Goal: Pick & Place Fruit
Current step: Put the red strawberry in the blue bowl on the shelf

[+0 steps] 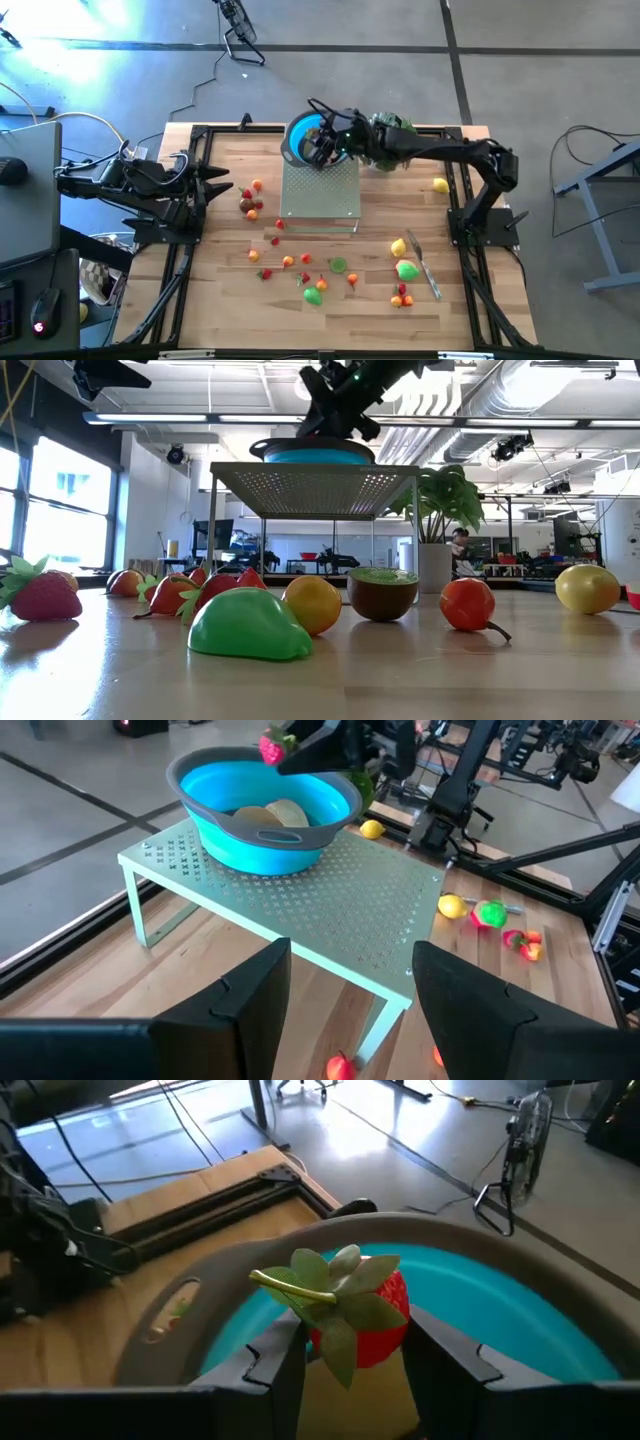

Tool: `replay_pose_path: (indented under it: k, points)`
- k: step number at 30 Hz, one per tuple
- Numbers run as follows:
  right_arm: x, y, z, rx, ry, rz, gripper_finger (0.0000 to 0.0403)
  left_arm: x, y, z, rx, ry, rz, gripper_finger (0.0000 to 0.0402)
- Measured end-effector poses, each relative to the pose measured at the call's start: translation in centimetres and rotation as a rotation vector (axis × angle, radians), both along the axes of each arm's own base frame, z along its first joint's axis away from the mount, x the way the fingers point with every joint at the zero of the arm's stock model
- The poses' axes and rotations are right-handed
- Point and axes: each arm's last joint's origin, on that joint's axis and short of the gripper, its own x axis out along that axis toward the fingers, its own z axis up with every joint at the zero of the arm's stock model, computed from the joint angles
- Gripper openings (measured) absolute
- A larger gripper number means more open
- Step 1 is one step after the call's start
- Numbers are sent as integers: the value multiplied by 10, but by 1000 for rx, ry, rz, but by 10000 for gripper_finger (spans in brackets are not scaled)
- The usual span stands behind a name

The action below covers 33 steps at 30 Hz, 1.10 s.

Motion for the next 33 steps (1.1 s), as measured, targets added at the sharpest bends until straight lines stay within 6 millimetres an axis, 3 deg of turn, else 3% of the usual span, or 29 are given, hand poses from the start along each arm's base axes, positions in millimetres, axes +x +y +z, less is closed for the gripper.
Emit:
replay_pose_path:
  k: [12,20,27,33]
  points:
    - [-11,-32,-2,-91,66,-31,137,0,0,0,0,0,-1,205]
    - [-4,-26,-8,-158,129,84,137,0,0,0,0,1,-1,205]
    - [6,-25,-27,-180,212,136,139,0,0,0,0,1,-1,205]
    - [7,-25,-28,-193,214,137,140,0,0,0,-1,1,-1,205]
